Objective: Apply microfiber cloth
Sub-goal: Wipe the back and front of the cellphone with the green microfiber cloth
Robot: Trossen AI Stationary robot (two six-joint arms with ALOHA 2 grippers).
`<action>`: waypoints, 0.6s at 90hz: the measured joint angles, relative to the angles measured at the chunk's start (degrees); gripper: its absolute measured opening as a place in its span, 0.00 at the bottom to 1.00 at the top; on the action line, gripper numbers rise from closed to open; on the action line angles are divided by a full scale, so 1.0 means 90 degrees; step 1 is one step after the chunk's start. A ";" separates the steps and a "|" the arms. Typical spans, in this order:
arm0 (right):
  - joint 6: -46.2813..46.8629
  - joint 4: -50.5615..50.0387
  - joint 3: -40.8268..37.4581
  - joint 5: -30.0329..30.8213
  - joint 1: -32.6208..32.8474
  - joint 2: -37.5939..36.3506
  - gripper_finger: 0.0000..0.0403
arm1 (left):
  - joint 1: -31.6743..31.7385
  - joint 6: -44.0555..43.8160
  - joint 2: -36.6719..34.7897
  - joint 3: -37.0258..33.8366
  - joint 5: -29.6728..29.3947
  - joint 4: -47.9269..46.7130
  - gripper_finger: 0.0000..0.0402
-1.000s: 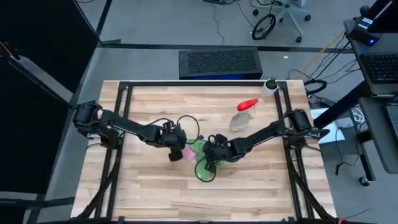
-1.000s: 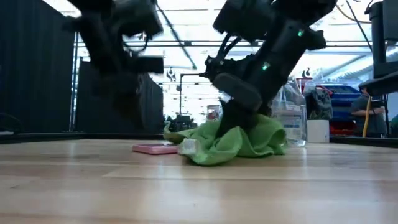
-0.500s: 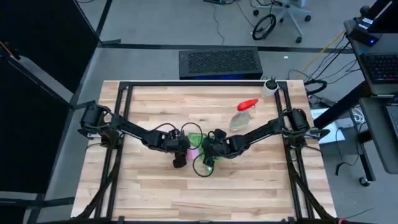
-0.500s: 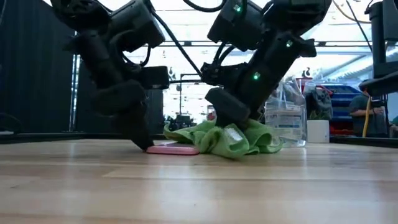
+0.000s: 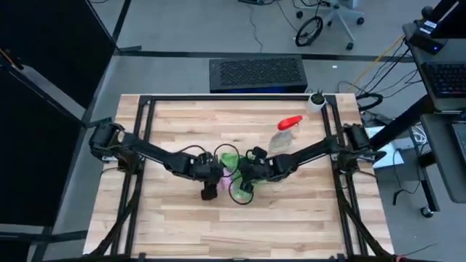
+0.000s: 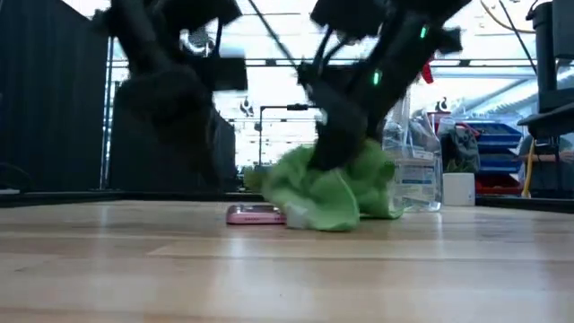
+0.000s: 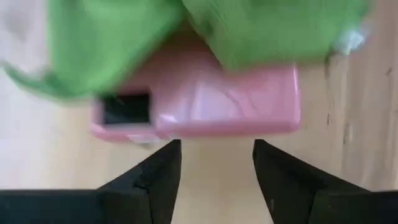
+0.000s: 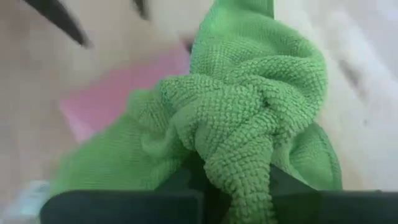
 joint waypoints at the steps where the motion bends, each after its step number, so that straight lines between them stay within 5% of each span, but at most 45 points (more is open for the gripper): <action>1: -0.0006 0.0006 0.0002 0.0000 0.0010 -0.0037 0.06 | 0.0010 0.0074 -0.0037 0.0007 -0.0075 0.0008 0.46; 15: -0.0063 0.0110 0.0003 -0.0004 0.0160 -0.0344 0.06 | 0.0497 0.1067 -0.0166 -0.0027 -0.0479 0.0514 0.46; 40: -0.0052 0.1287 0.0007 -0.0369 0.0329 0.0201 0.06 | 0.1343 0.1236 0.0472 -0.0456 0.1220 0.2008 0.46; 54: -0.0298 0.1949 0.0007 -0.0364 0.0164 0.0655 0.06 | 0.1340 0.1338 0.0895 -0.0553 0.1358 0.2244 0.46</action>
